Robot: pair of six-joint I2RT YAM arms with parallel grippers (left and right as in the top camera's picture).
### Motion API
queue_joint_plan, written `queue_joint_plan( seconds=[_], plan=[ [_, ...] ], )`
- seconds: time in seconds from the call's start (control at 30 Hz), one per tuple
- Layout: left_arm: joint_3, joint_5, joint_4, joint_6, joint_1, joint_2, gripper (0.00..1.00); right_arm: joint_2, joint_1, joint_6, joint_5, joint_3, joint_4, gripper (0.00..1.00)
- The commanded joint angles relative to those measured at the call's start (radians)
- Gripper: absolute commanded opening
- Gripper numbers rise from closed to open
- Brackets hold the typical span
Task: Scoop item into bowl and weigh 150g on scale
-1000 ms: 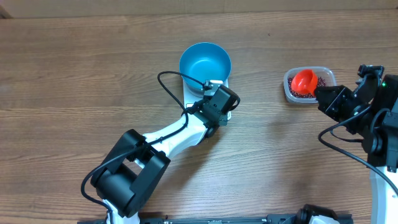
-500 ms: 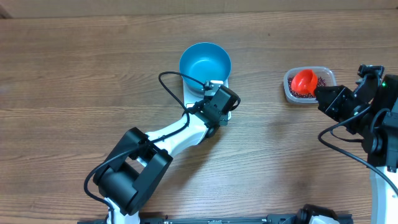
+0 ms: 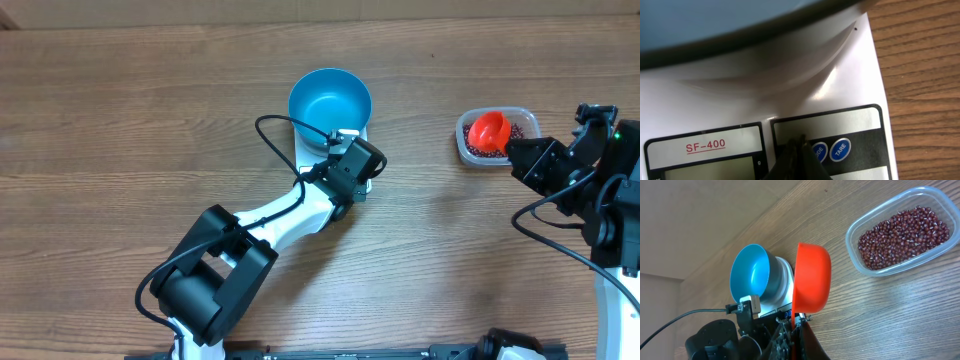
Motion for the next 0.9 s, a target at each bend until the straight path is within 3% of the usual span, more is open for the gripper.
queue_joint_plan(
  seconds=[0.0, 0.2, 0.47, 0.6, 0.87],
  plan=[
    [-0.004, 0.043, -0.031, -0.016, 0.023, 0.049, 0.04, -0.014, -0.006, -0.011, 0.006, 0.026, 0.008, 0.04],
    [-0.004, 0.078, -0.056, -0.065, 0.058, 0.05, 0.04, -0.014, -0.006, -0.011, 0.006, 0.026, 0.009, 0.04],
    [0.015, 0.129, -0.037, -0.005, 0.055, 0.027, 0.04, -0.014, -0.006, -0.009, 0.006, 0.026, 0.014, 0.04],
    [0.052, 0.215, -0.106, 0.042, 0.047, -0.055, 0.04, -0.014, -0.006, 0.009, 0.006, 0.026, 0.02, 0.04],
    [0.084, 0.222, -0.218, 0.056, 0.017, -0.32, 0.04, -0.014, -0.006, 0.012, 0.006, 0.026, 0.024, 0.04]
  ],
)
